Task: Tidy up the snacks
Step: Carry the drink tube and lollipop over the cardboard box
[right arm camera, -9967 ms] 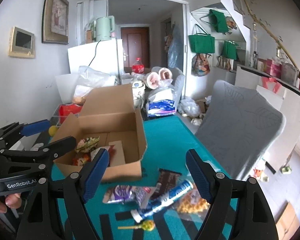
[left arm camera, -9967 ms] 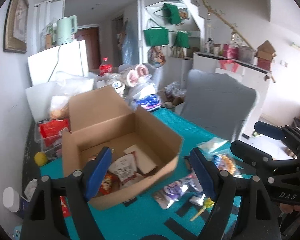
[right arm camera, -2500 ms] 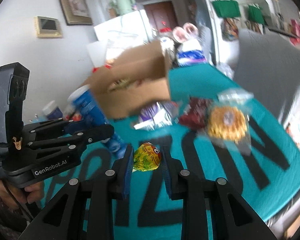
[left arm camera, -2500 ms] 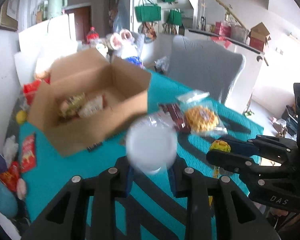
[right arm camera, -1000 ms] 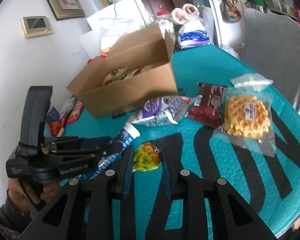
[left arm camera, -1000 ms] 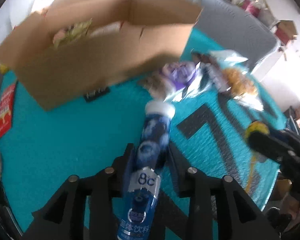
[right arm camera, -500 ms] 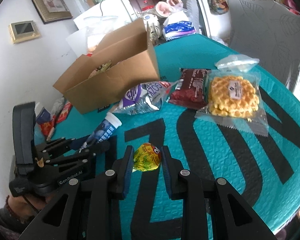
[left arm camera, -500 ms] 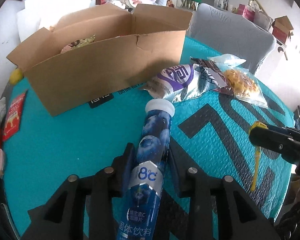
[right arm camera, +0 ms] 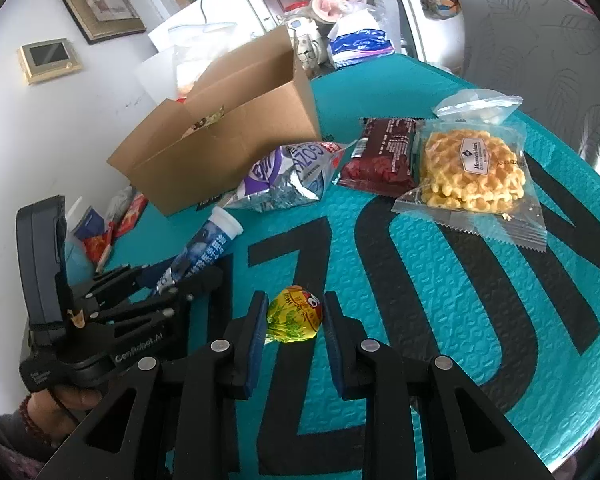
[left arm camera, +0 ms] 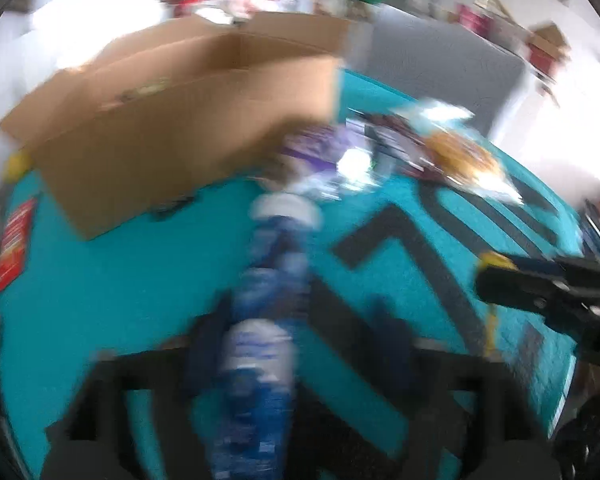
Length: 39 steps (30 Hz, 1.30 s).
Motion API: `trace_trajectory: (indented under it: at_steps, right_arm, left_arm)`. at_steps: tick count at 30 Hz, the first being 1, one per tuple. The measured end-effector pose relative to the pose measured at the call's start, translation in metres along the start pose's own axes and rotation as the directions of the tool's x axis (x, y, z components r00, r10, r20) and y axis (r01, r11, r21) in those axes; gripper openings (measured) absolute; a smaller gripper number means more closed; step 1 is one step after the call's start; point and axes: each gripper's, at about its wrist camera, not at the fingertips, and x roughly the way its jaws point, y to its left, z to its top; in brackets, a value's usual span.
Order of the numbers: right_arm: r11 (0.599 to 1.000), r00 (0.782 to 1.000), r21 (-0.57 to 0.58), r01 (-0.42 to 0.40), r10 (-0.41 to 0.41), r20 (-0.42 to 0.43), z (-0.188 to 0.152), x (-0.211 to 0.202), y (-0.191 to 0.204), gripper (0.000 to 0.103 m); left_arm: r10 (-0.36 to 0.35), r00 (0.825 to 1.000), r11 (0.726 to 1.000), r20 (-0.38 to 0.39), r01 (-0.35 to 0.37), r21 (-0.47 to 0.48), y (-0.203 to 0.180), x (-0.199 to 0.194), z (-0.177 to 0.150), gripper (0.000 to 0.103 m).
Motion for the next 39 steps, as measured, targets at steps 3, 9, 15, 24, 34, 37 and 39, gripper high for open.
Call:
trace_trajectory:
  at_steps: [3, 9, 15, 24, 34, 37, 39]
  right_arm:
    - [1.000, 1.000, -0.009, 0.008, -0.008, -0.007, -0.001, 0.002, 0.001, 0.027]
    - [1.000, 1.000, 0.017, 0.022, -0.022, -0.002, -0.003, -0.003, -0.008, 0.027]
    - [0.999, 0.999, 0.024, 0.043, -0.043, 0.001, -0.002, -0.008, -0.013, 0.027]
    - [0.998, 0.999, 0.024, 0.053, -0.053, 0.000, -0.003, -0.012, -0.014, 0.027]
    - [0.999, 0.999, 0.011, 0.038, -0.038, 0.013, -0.001, -0.012, -0.002, 0.027]
    - [0.999, 0.999, -0.006, 0.035, -0.035, 0.017, 0.003, -0.012, 0.005, 0.027]
    - [0.999, 0.999, -0.019, 0.032, -0.032, 0.024, 0.008, -0.012, 0.010, 0.027]
  left_arm:
    - [0.076, 0.997, 0.993, -0.004, -0.075, 0.092, -0.020, 0.002, -0.003, 0.103]
    - [0.046, 0.999, 0.998, -0.029, -0.045, 0.042, -0.009, 0.004, -0.002, 0.103]
    - [0.054, 0.997, 0.998, -0.054, -0.053, 0.022, -0.008, 0.006, 0.002, 0.103]
    - [0.080, 0.997, 0.997, -0.010, -0.080, -0.010, -0.006, -0.004, 0.009, 0.028]
    - [0.028, 0.999, 0.998, 0.045, -0.026, -0.053, 0.005, -0.029, 0.011, 0.028]
    - [0.012, 0.997, 0.998, 0.077, -0.007, -0.064, 0.009, -0.041, 0.015, 0.028]
    - [-0.004, 0.996, 0.996, 0.094, 0.011, -0.084, 0.014, -0.051, 0.019, 0.028]
